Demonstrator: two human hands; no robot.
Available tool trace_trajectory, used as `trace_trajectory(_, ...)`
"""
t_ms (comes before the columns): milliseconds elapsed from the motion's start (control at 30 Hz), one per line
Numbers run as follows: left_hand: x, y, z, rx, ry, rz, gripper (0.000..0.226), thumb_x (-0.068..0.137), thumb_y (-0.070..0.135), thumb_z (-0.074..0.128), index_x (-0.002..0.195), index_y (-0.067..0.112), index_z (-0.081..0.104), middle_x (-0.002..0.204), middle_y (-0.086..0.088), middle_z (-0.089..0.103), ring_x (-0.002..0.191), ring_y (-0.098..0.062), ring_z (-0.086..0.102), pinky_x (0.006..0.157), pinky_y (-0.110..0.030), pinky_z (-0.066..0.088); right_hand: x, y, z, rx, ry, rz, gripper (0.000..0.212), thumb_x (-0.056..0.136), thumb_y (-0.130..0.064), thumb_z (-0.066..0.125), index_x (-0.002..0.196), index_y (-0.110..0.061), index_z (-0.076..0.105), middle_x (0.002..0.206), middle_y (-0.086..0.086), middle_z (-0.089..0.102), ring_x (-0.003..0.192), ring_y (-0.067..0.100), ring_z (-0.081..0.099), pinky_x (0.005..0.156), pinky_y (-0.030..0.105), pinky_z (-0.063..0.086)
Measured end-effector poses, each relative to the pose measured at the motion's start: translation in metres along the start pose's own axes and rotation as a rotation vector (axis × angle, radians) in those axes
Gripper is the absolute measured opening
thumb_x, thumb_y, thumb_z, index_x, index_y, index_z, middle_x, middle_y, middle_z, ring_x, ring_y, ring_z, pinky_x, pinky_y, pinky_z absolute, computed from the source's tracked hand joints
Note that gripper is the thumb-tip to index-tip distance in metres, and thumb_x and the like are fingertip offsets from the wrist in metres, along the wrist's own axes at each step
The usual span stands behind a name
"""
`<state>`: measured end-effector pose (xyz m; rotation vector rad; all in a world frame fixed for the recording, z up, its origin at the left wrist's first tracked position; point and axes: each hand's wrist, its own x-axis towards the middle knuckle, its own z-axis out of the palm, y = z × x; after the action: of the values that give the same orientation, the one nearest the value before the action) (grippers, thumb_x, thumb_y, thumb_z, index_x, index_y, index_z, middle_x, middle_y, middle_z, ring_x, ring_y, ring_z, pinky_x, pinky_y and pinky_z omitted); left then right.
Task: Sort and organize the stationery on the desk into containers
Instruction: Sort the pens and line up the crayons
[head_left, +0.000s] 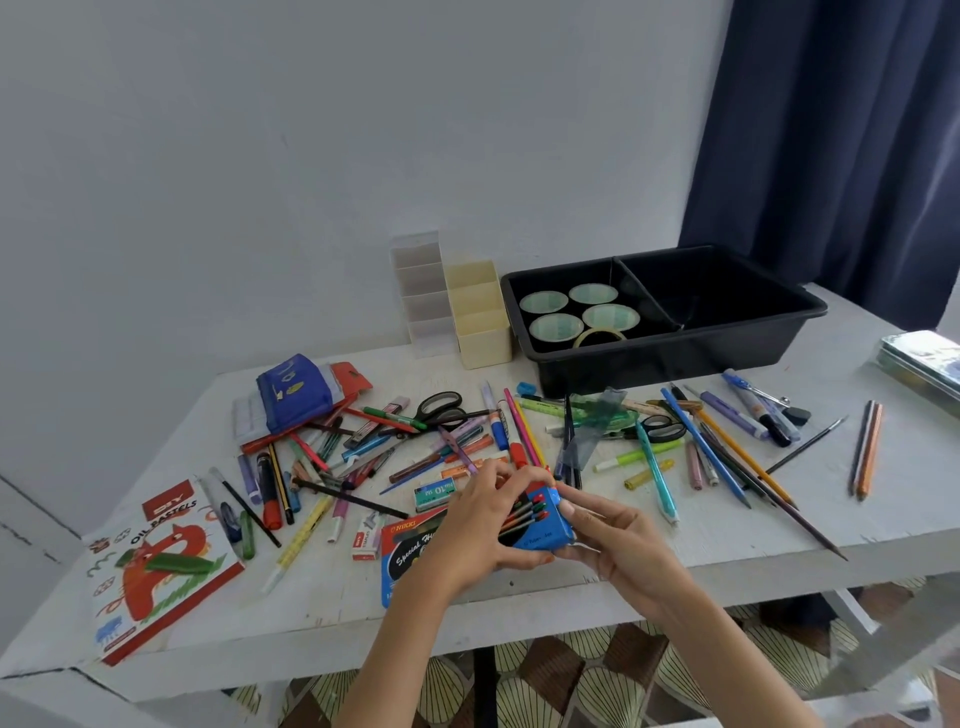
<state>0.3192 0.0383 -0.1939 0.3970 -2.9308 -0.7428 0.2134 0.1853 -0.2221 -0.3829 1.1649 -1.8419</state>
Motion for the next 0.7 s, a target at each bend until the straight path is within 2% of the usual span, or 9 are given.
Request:
trace_trajectory(133, 0.002, 0.004, -0.002, -0.021, -0.034, 0.014, 0.061, 0.076, 0.035, 0.073, 0.125, 0.042, 0.038, 0.128, 0.007, 0.030, 0.114, -0.009, 0.033, 0.100, -0.032, 0.036, -0.001, 0.001, 0.002, -0.054, 0.049, -0.061, 0.033, 0.079, -0.009, 0.065, 0.111, 0.000, 0.066, 0.102, 0.024, 0.069, 0.094, 0.035, 0.068, 0.065, 0.031, 0.059)
trace_trajectory(300, 0.005, 0.006, -0.002, -0.053, -0.091, 0.000, 0.053, 0.077, 0.032, 0.073, 0.119, 0.043, 0.043, 0.128, 0.007, 0.028, 0.117, -0.012, 0.032, 0.105, -0.042, 0.036, -0.002, 0.005, 0.007, -0.125, 0.143, -0.150, 0.033, 0.076, -0.012, 0.068, 0.106, 0.001, 0.068, 0.093, 0.021, 0.072, 0.087, 0.033, 0.070, 0.064, 0.033, 0.060)
trace_trajectory(433, 0.006, 0.005, 0.001, -0.125, -0.130, 0.001, 0.043, 0.077, 0.031, 0.073, 0.107, 0.049, 0.047, 0.130, 0.010, 0.028, 0.122, -0.018, 0.032, 0.105, -0.045, 0.035, -0.003, 0.010, 0.008, -0.104, 0.189, -0.135, 0.020, 0.082, -0.008, 0.064, 0.099, 0.001, 0.069, 0.089, 0.021, 0.072, 0.076, 0.027, 0.071, 0.056, 0.026, 0.057)
trace_trajectory(567, 0.005, 0.003, 0.004, -0.173, -0.135, 0.002, 0.047, 0.076, 0.032, 0.073, 0.108, 0.054, 0.045, 0.130, 0.014, 0.028, 0.123, -0.020, 0.034, 0.104, -0.047, 0.036, -0.006, 0.013, 0.005, -0.027, 0.141, -0.071, 0.023, 0.083, -0.008, 0.060, 0.102, 0.002, 0.067, 0.093, 0.025, 0.069, 0.070, 0.023, 0.068, 0.056, 0.026, 0.056)
trace_trajectory(633, 0.004, 0.003, 0.005, -0.219, -0.087, -0.011, 0.059, 0.074, 0.030, 0.074, 0.114, 0.055, 0.039, 0.131, 0.013, 0.031, 0.121, -0.017, 0.039, 0.102, -0.047, 0.040, -0.008, 0.011, 0.002, -0.004, 0.106, -0.037, 0.021, 0.089, -0.001, 0.054, 0.106, 0.002, 0.066, 0.096, 0.025, 0.069, 0.077, 0.026, 0.069, 0.061, 0.029, 0.059)
trace_trajectory(700, 0.003, 0.001, 0.006, -0.287, -0.039, -0.013, 0.073, 0.069, 0.029, 0.078, 0.122, 0.052, 0.033, 0.129, 0.014, 0.038, 0.117, -0.012, 0.045, 0.099, -0.045, 0.044, -0.010, 0.007, 0.001, -0.018, 0.096, -0.021, 0.021, 0.089, -0.003, 0.055, 0.107, 0.001, 0.066, 0.097, 0.023, 0.069, 0.079, 0.028, 0.068, 0.064, 0.034, 0.059)
